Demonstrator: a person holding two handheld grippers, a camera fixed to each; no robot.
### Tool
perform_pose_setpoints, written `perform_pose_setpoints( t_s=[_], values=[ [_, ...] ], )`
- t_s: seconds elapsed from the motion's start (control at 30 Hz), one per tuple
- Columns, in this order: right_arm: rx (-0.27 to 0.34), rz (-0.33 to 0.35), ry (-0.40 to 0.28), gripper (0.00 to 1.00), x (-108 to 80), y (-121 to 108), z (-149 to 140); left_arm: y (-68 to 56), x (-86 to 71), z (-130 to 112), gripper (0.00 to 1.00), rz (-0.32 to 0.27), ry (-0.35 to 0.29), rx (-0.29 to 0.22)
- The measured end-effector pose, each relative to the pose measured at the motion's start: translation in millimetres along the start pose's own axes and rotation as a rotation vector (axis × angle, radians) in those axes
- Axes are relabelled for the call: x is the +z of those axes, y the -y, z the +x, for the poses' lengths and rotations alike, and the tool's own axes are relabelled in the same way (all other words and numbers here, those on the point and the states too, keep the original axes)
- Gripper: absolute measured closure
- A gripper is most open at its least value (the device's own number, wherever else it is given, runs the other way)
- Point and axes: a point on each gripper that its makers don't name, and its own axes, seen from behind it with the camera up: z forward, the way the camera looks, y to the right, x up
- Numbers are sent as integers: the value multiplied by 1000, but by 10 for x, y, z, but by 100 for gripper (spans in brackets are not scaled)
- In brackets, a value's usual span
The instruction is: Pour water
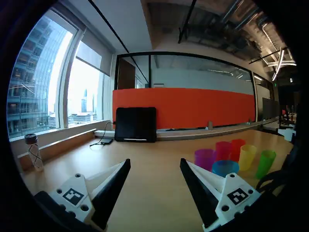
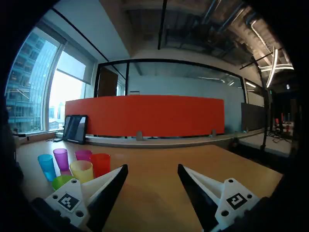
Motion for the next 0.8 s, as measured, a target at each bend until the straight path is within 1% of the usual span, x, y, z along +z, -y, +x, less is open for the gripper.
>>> perform_pose_setpoints(
  t_s=[0.07, 0.17, 0.27, 0.47, 0.57, 0.8],
  values=[
    [-3, 5, 7, 0, 9, 23, 0, 20, -8, 89, 5, 1, -3, -6],
    [-8, 10, 5, 0, 33, 57, 86, 36, -3, 199, 5, -3, -11, -32],
    [-17, 24, 4, 0, 48, 103, 223, 52, 1, 300, 5, -9, -4, -48],
    [-31, 42, 8, 0, 85, 112, 538, 113, 44, 508, 5, -10, 16, -71],
    [-32, 50, 20, 0, 115, 99, 696, 125, 78, 656, 5, -16, 19, -69],
    [-23, 71, 39, 0, 192, 68, 1057, 138, 168, 1017, 5, -38, 19, -47]
  ],
)
